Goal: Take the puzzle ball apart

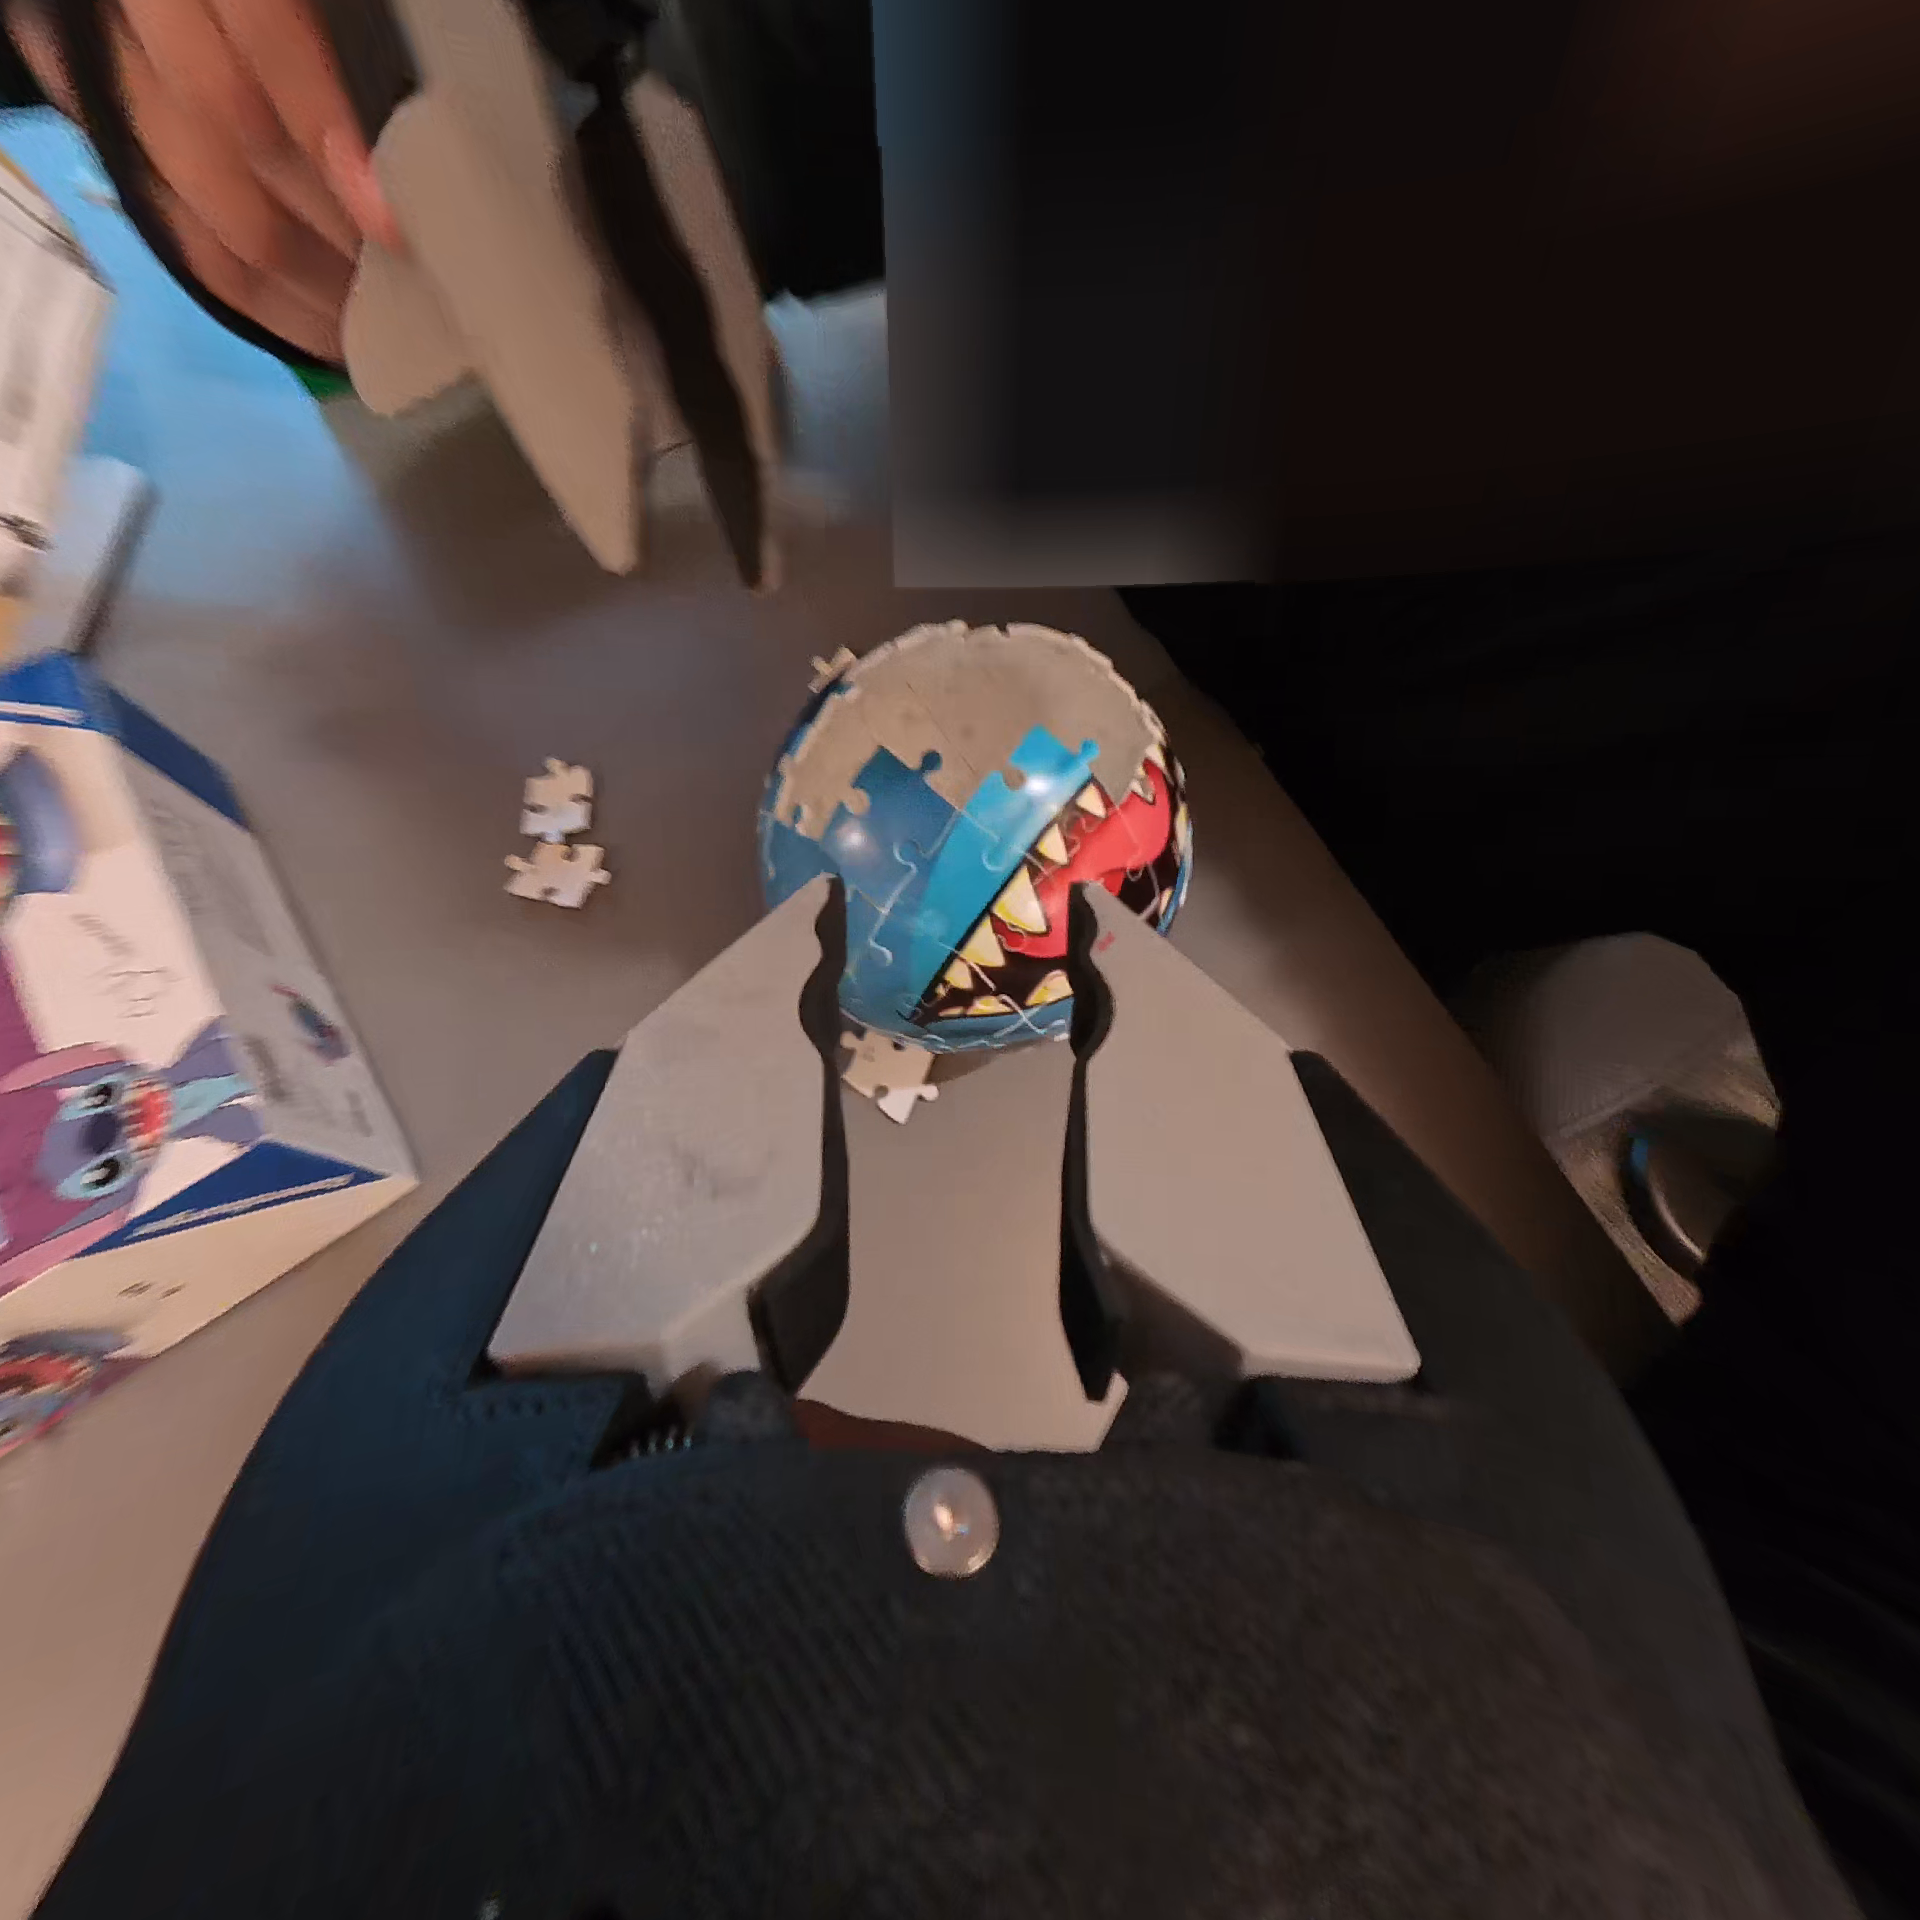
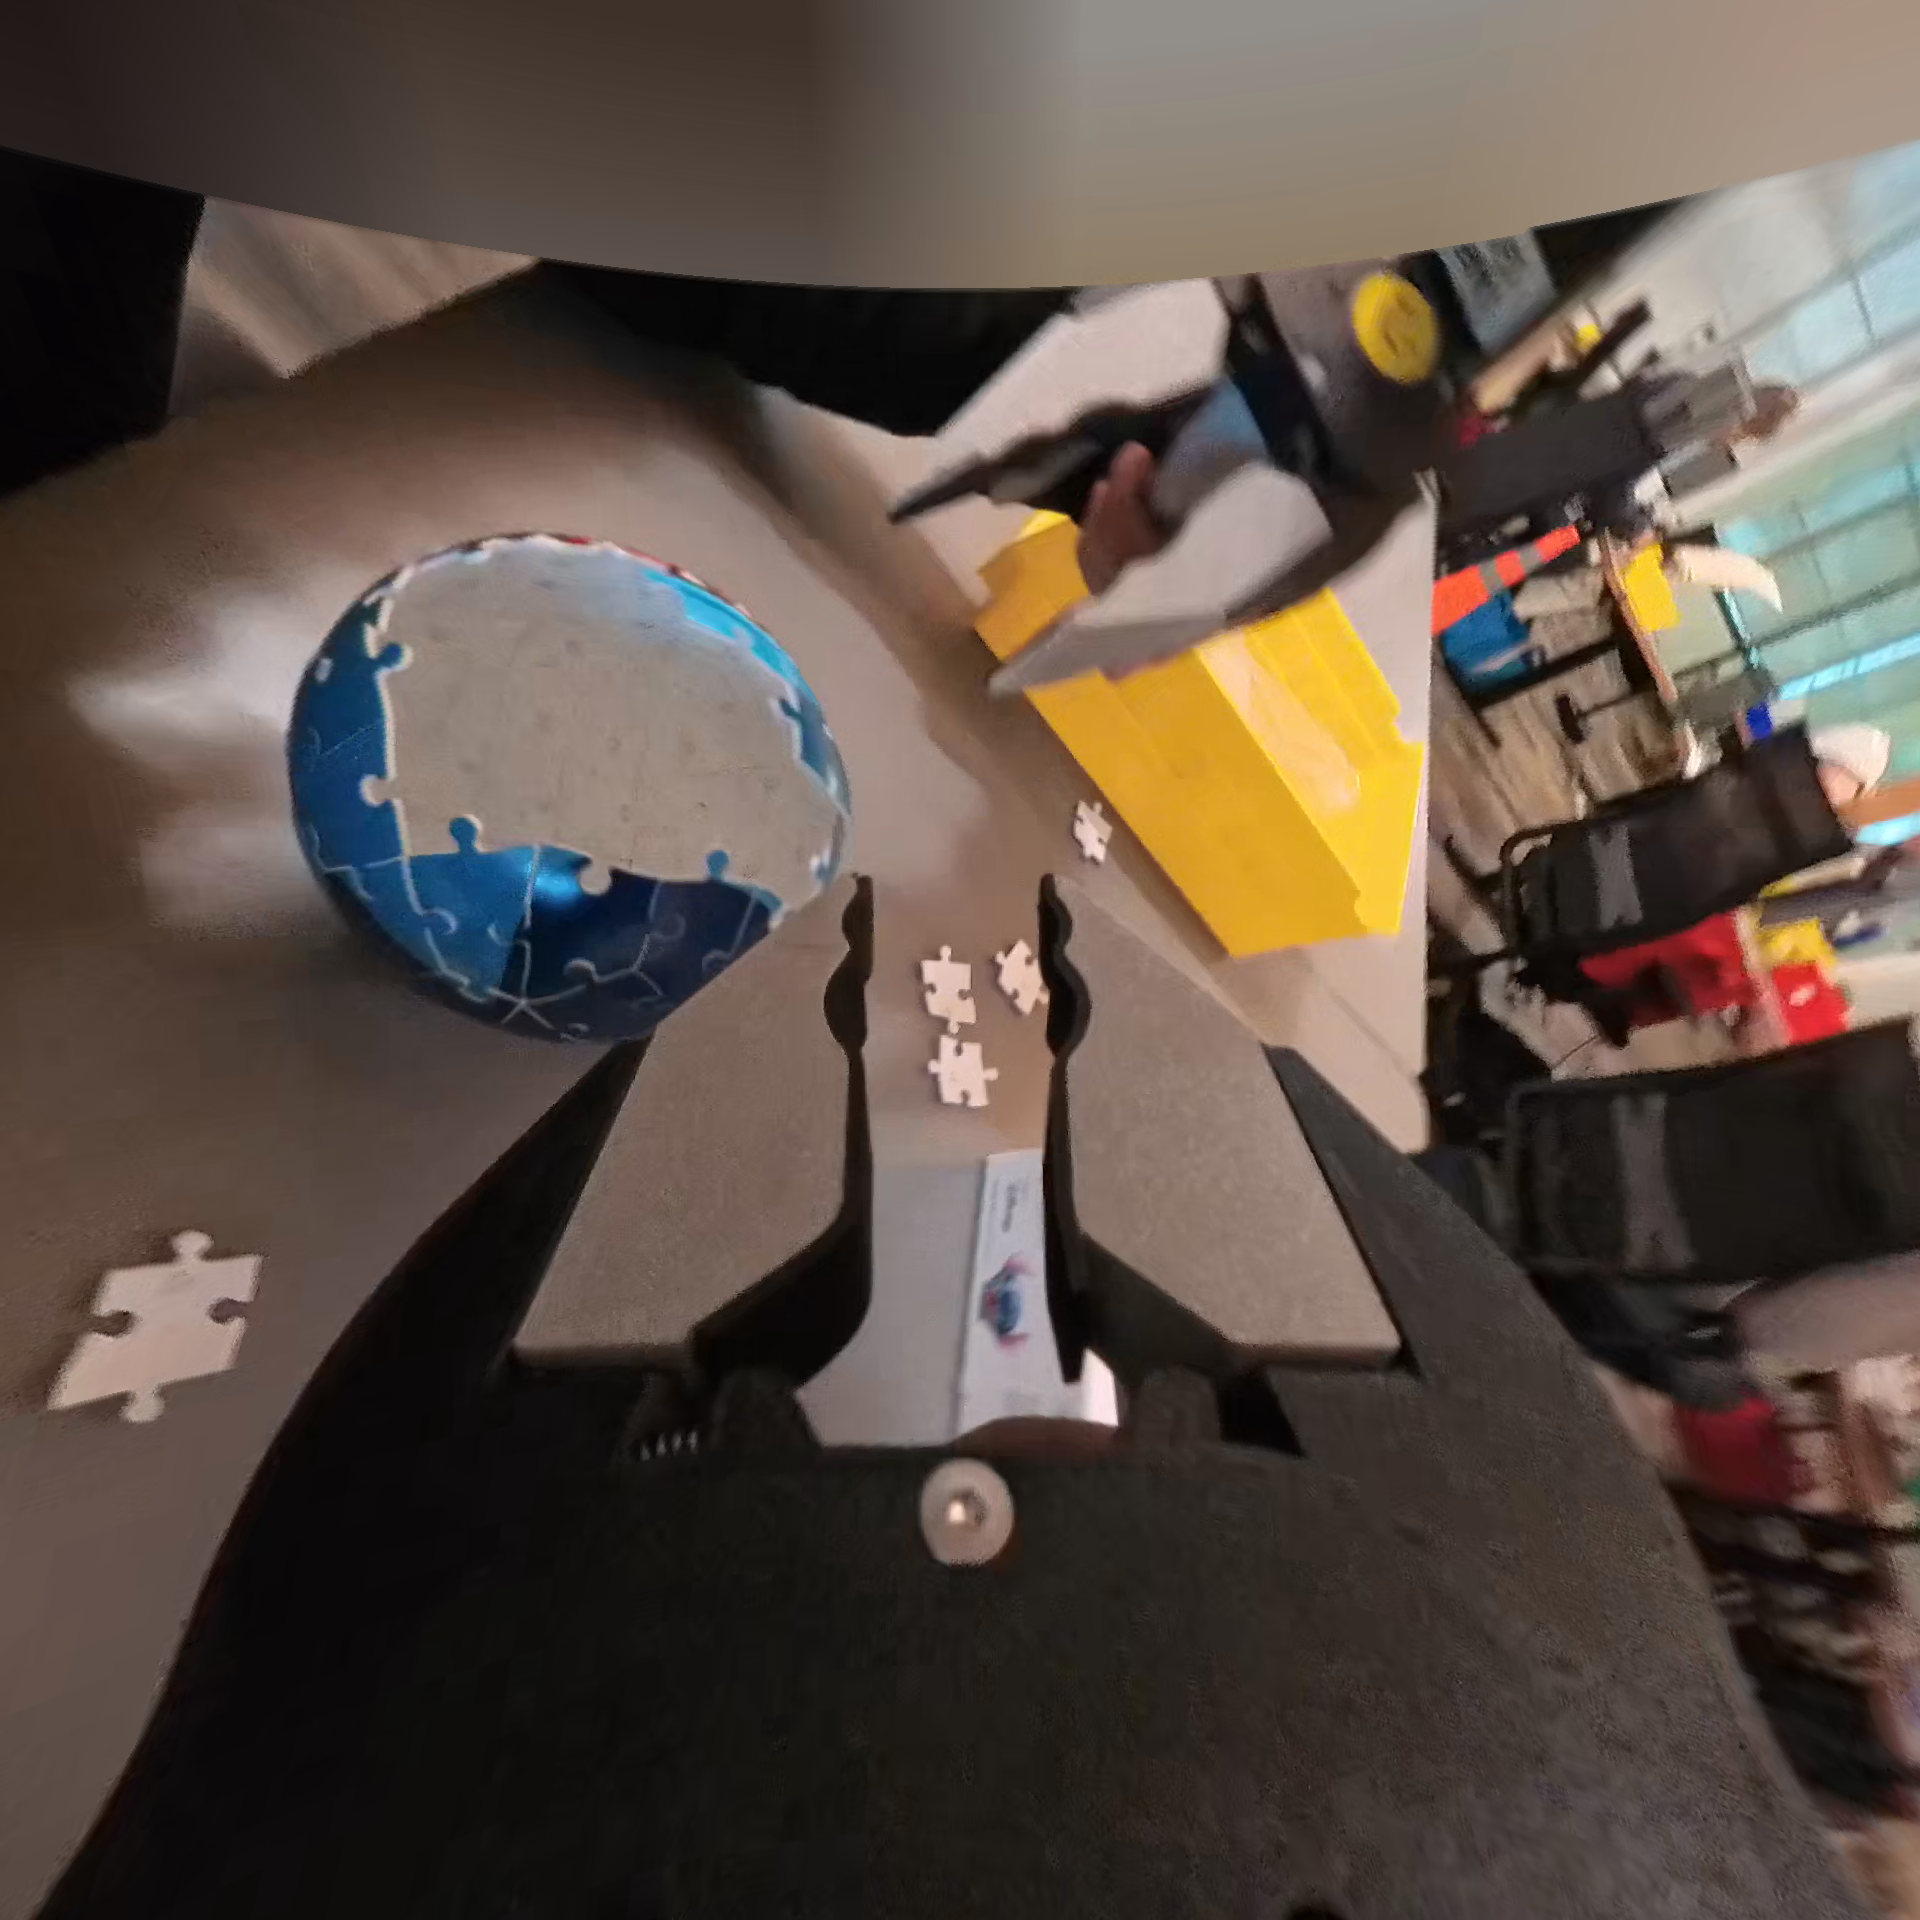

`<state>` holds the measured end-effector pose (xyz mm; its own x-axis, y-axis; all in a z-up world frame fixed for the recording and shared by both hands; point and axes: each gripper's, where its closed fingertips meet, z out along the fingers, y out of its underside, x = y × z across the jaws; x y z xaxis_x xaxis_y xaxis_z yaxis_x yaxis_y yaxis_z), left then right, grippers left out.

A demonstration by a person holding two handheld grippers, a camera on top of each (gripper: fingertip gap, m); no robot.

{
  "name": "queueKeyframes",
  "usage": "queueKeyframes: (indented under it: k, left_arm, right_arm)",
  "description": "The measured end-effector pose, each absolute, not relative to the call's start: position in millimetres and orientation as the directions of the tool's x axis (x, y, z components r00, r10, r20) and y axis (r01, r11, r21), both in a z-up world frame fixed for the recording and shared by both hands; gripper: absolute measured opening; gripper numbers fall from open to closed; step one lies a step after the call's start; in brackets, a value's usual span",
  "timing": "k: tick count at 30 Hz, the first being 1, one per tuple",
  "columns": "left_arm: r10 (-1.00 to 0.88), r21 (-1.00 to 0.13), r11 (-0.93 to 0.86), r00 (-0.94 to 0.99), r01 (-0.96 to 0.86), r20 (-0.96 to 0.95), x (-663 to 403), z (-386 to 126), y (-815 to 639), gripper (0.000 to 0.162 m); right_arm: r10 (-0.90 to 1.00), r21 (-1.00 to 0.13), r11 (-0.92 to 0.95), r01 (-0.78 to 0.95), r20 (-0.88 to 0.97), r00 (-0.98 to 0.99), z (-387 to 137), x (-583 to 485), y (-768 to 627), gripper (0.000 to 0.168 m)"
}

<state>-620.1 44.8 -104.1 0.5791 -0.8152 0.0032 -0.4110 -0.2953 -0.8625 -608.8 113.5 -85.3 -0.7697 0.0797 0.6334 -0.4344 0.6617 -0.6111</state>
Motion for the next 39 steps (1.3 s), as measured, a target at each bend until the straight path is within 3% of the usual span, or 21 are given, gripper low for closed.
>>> queueKeyframes:
  k: [3, 6, 9, 16, 23, 29, 39]
  left_arm:
    - [-0.787, -0.901, -0.245, 0.616, -0.358, -0.030, -620, -86, 47, 0.042]
    - [-0.752, -0.917, -0.220, 0.656, -0.332, -0.057, -613, -78, 54, 0.050]
    - [-0.665, -0.916, -0.249, 0.743, -0.315, -0.075, -615, -78, 64, 0.063]
    - [-0.337, -0.942, -0.325, 0.941, -0.088, 0.028, -647, -85, 63, 0.077]
    - [0.150, -0.900, -0.396, 0.979, 0.185, 0.135, -720, -96, 67, 0.061]
    - [0.121, -0.859, -0.479, 0.983, 0.182, 0.141, -715, -117, 92, 0.062]
    - [0.081, -0.827, -0.532, 0.983, 0.182, 0.164, -713, -121, 97, 0.059]
  right_arm:
    - [0.264, -0.769, 0.587, -0.255, 0.479, -0.837, -90, -618, 152, 0.026]
    - [0.363, -0.842, 0.535, -0.066, 0.300, -0.882, -119, -625, 188, 0.025]
    - [0.441, -0.829, 0.549, 0.101, 0.185, -0.878, -162, -634, 215, 0.027]
    - [0.527, -0.792, 0.547, 0.272, 0.073, -0.847, -212, -645, 239, 0.029]
    - [0.515, -0.728, 0.612, 0.308, 0.072, -0.854, -237, -648, 239, 0.034]
    - [0.515, -0.693, 0.620, 0.368, 0.006, -0.857, -249, -649, 228, 0.034]
    - [0.523, -0.697, 0.592, 0.403, -0.048, -0.851, -244, -648, 219, 0.003]
